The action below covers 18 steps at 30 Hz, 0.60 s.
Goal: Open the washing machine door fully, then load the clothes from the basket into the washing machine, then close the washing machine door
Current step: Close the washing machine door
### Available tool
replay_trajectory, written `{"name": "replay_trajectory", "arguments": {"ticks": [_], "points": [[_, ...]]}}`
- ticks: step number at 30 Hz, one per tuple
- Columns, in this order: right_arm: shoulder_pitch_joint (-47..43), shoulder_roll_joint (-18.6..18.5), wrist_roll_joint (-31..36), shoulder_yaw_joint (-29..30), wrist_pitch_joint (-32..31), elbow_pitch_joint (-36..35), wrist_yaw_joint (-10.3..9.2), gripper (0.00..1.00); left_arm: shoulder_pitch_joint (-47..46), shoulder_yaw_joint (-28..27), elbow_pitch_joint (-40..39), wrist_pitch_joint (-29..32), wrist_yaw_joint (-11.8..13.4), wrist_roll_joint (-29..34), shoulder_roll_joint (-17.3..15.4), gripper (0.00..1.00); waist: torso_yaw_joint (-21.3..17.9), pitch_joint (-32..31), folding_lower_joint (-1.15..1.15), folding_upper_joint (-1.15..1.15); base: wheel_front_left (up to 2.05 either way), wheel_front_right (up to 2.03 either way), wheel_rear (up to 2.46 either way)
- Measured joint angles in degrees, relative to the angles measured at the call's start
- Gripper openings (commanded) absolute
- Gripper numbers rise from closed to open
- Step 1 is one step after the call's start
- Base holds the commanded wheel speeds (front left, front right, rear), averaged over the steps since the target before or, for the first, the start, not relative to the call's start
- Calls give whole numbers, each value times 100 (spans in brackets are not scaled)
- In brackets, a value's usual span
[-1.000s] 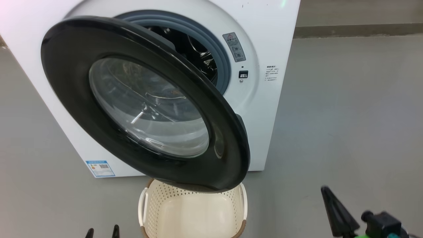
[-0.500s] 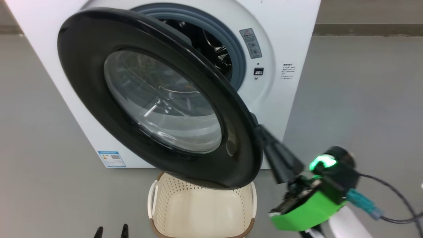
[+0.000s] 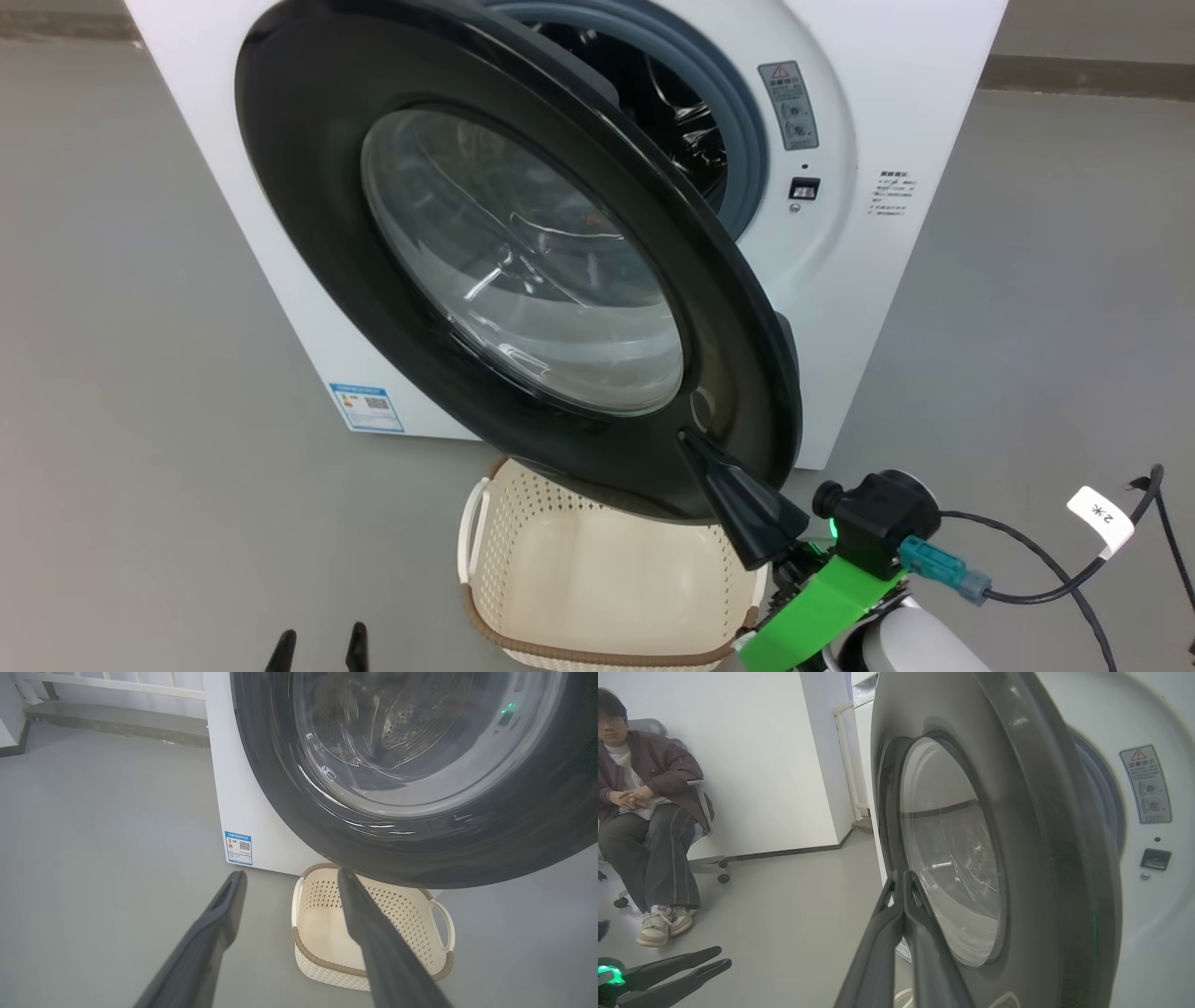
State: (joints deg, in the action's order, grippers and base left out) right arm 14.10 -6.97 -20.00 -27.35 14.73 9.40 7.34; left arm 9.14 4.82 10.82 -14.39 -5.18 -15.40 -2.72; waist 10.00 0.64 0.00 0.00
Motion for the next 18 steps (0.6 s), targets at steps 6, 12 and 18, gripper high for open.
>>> {"name": "replay_trajectory", "arguments": {"ticks": [6, 12, 18], "points": [[76, -19, -2, 268, -1, 305, 0, 0, -1, 40, 0, 0, 37, -4, 0, 100, 49, 158, 0, 0, 0, 0, 0], [349, -8, -2, 587, 0, 443, 0, 0, -130, 129, 0, 0, 5, -3, 1, 100, 103, 354, 0, 0, 0, 0, 0], [383, 7, -2, 757, 0, 476, 0, 0, -268, 171, 4, 0, -14, -33, 2, 100, 180, 494, 0, 0, 0, 0, 0]]}}
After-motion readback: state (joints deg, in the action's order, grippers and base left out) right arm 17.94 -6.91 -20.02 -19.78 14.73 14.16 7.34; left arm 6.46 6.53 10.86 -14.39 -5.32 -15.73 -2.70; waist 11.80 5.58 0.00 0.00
